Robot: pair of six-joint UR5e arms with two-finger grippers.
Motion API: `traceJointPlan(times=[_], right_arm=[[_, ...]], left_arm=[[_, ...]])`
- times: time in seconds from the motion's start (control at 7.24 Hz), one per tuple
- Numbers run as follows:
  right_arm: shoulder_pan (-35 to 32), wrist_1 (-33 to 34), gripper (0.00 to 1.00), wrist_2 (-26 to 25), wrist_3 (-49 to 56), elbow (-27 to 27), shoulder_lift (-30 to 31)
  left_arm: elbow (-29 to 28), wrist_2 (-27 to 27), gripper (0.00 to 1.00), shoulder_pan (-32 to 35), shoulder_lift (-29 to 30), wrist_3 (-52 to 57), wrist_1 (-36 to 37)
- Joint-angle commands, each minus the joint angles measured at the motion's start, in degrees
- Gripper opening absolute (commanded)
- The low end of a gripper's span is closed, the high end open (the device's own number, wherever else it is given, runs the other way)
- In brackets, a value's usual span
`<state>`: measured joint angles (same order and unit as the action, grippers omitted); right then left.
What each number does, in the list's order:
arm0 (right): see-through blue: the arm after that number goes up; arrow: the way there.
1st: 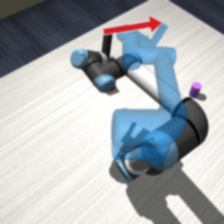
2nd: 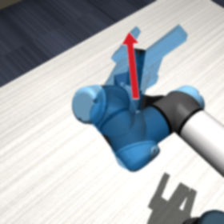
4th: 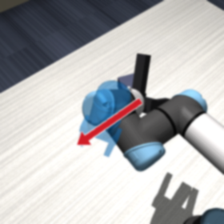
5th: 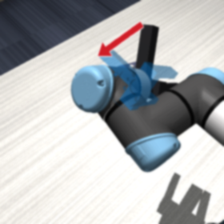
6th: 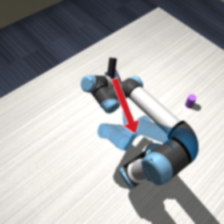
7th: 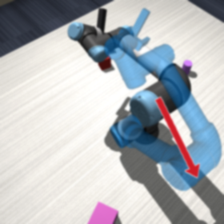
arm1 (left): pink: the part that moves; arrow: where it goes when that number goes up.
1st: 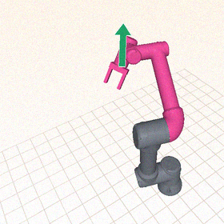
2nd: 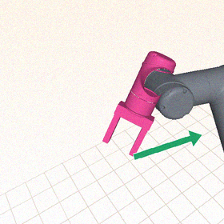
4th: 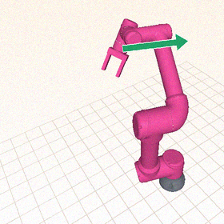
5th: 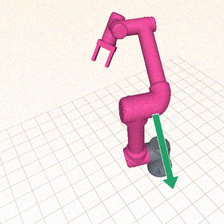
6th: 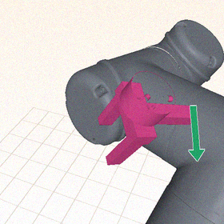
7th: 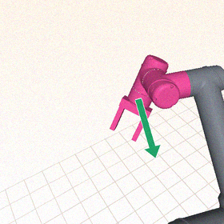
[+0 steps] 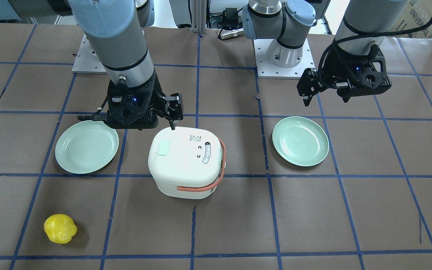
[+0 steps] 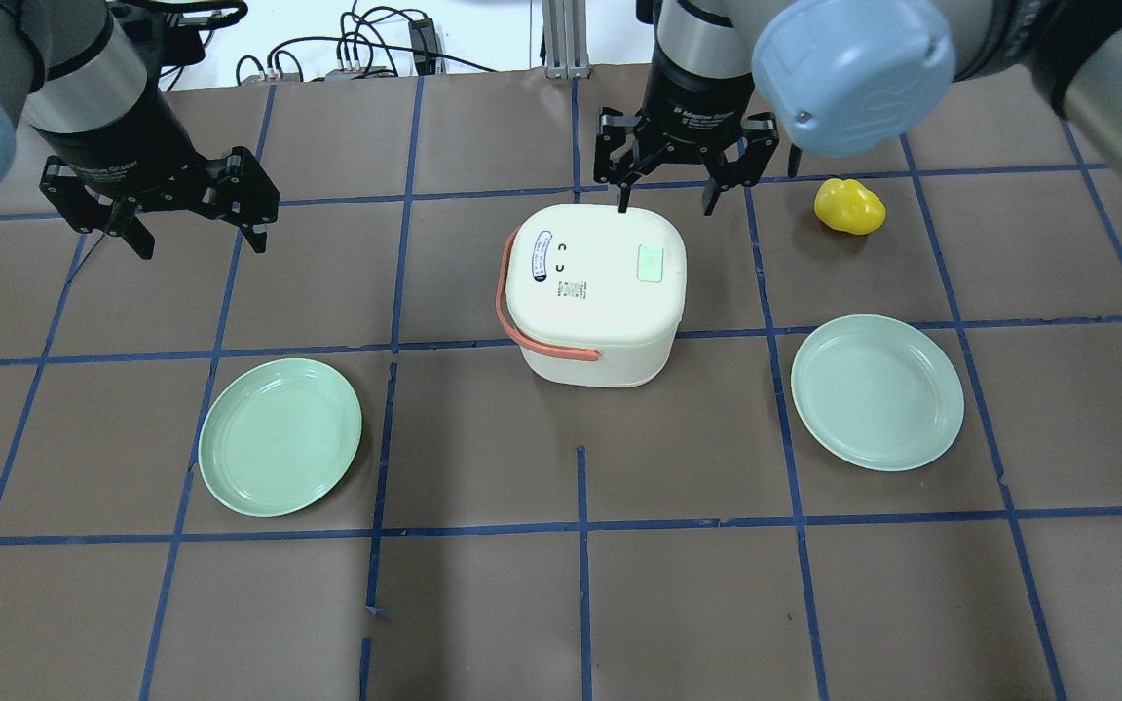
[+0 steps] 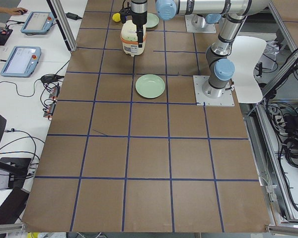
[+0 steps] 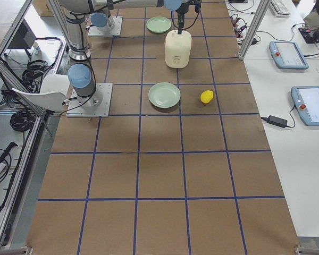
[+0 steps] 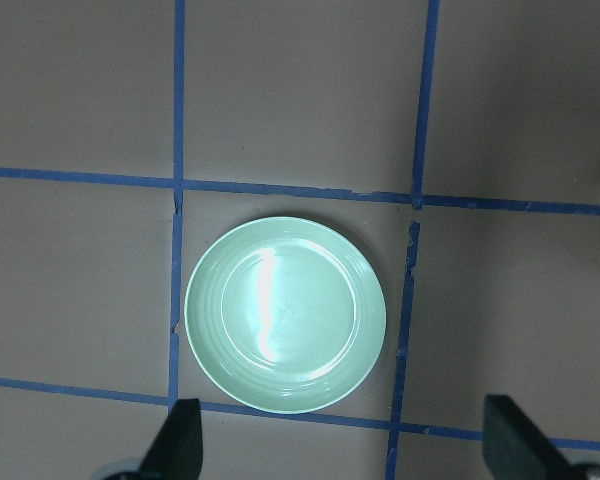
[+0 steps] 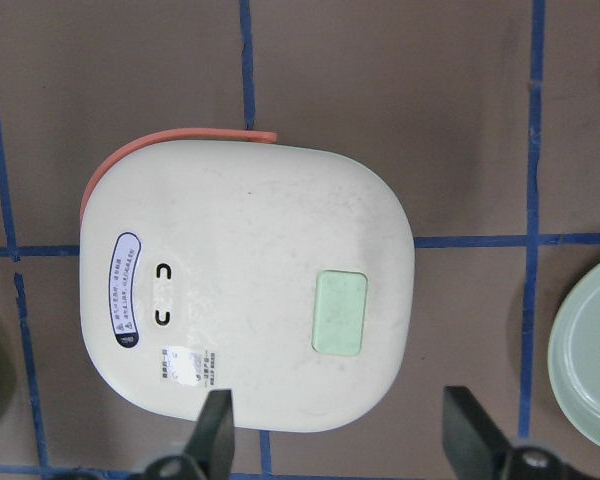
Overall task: Press rice cooker button
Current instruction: 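Move the right gripper over the rice cooker's green lid button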
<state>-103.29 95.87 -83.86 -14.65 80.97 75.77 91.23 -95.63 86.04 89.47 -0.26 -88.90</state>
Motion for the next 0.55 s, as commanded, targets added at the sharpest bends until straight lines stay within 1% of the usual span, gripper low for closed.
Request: traceJointPlan(times=[0.0, 0.41], right_arm=[[-0.1, 0.0, 0.08, 0.5, -0.6, 0.6, -1.6], [1.5, 0.1, 0.08, 0.2, 0.2, 1.5, -1.7]], left_arm=[[0.0, 0.0, 1.0, 0.0, 0.0, 0.0, 0.0], [0.0, 0.0, 1.0, 0.0, 0.0, 0.0, 0.0]])
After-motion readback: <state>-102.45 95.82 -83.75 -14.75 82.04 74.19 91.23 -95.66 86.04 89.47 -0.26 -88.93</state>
